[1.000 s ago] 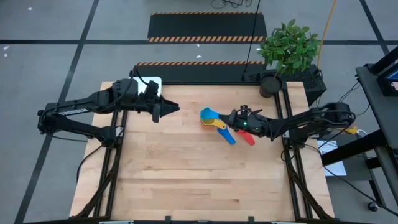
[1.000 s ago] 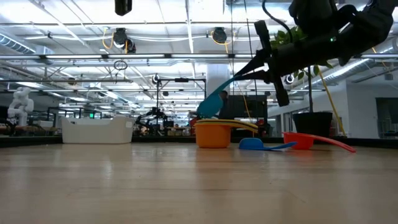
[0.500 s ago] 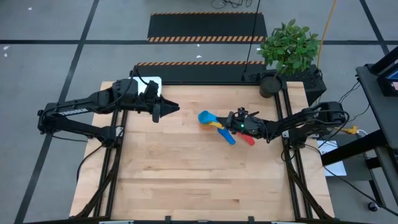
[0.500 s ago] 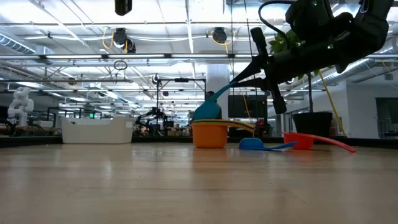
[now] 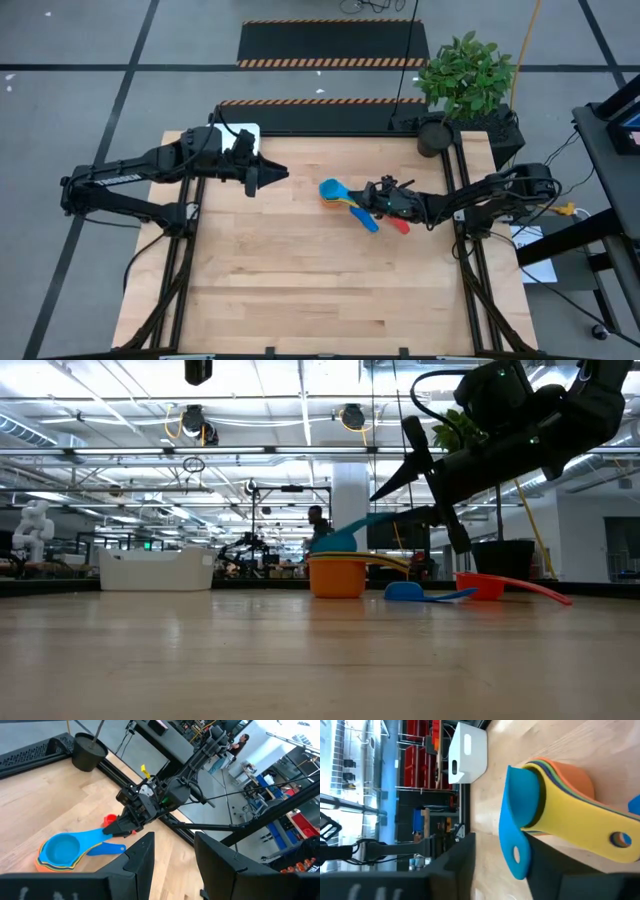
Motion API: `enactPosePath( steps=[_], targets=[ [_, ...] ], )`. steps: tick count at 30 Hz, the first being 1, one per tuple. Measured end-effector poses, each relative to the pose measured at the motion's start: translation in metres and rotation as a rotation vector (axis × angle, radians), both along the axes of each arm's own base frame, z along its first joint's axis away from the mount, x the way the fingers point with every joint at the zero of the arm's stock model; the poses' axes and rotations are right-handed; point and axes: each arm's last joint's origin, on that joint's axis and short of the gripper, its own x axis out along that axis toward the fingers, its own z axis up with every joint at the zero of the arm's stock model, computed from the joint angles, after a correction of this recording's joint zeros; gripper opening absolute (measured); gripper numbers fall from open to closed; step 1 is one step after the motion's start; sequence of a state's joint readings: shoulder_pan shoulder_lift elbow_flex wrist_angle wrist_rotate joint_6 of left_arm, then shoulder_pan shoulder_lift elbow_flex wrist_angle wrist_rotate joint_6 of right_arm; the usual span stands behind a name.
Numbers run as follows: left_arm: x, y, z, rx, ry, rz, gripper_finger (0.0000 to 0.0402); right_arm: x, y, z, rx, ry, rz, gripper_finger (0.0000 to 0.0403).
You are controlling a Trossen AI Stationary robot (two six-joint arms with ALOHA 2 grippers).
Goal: Nest measuring cups in basket
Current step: Stack the light blue measuring cup into the yellow measuring cup
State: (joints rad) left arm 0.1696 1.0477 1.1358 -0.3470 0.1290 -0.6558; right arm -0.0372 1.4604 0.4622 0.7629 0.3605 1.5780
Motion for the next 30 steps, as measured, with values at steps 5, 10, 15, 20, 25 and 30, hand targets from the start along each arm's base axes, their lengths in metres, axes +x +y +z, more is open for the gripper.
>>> enactPosePath(
  steps=[5,10,15,20,25,30],
  targets=[
    [0.0,0.0,0.0,-0.009,0.0,0.002,0.014,-0.002,0.0,0.004,-0.013,0.003,0.003,0.019],
    [0.0,0.0,0.0,-0.034,-0.001,0.006,0.014,-0.011,0.0,0.011,-0.03,0.063,0.009,0.0213],
    [0.0,0.0,0.0,-0.05,-0.005,0.01,0.014,-0.023,0.0,0.019,-0.058,0.133,0.021,0.0216],
    [0.0,0.0,0.0,-0.047,-0.005,0.009,0.014,-0.031,0.001,0.025,-0.071,0.159,0.027,0.0216],
    [0.0,0.0,0.0,-0.04,-0.005,0.007,0.014,-0.03,0.001,0.038,-0.129,0.154,0.048,0.0216],
    [0.0,0.0,0.0,-0.031,-0.006,0.006,0.014,-0.007,-0.001,0.074,-0.269,0.371,0.275,0.0216]
  ],
)
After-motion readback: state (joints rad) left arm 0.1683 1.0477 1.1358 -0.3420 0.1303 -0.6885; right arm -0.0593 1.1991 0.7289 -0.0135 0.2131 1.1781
